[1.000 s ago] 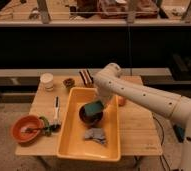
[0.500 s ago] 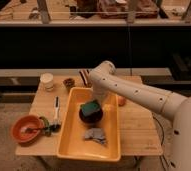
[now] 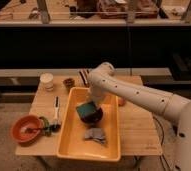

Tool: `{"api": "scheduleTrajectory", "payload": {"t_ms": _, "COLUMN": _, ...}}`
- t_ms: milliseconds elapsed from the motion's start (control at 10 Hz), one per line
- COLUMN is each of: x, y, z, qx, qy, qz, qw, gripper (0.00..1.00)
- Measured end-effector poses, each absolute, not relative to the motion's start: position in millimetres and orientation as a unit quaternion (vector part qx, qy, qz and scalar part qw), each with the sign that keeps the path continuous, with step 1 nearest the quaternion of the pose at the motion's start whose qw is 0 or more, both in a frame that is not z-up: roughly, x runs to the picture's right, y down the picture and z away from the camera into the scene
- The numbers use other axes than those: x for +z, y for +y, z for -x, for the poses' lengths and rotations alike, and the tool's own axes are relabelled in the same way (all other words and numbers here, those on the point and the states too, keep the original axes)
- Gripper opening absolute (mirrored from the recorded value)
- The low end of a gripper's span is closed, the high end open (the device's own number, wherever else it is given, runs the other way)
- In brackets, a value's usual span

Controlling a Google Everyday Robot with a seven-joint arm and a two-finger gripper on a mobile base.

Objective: Wipe purple bowl with sponge

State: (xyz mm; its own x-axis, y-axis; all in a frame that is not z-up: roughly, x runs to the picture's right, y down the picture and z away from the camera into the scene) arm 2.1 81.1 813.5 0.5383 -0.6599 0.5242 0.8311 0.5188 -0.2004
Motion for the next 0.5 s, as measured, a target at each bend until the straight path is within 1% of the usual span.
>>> {"api": "scheduleTrajectory", "payload": {"t_ms": 200, "x": 804.8, "y": 92.0, "z": -3.3, "qx": -0.454, "qy": -0.191, "qz": 0.227, "qw": 0.84, "gripper": 0.0}}
{"api": "scheduleTrajectory", "payload": {"t_ms": 500, "x": 794.3, "y": 107.0, "z": -26.7, "qx": -0.46, "qy": -0.172, "qz": 0.236, "qw": 0.838, "gripper": 0.0}}
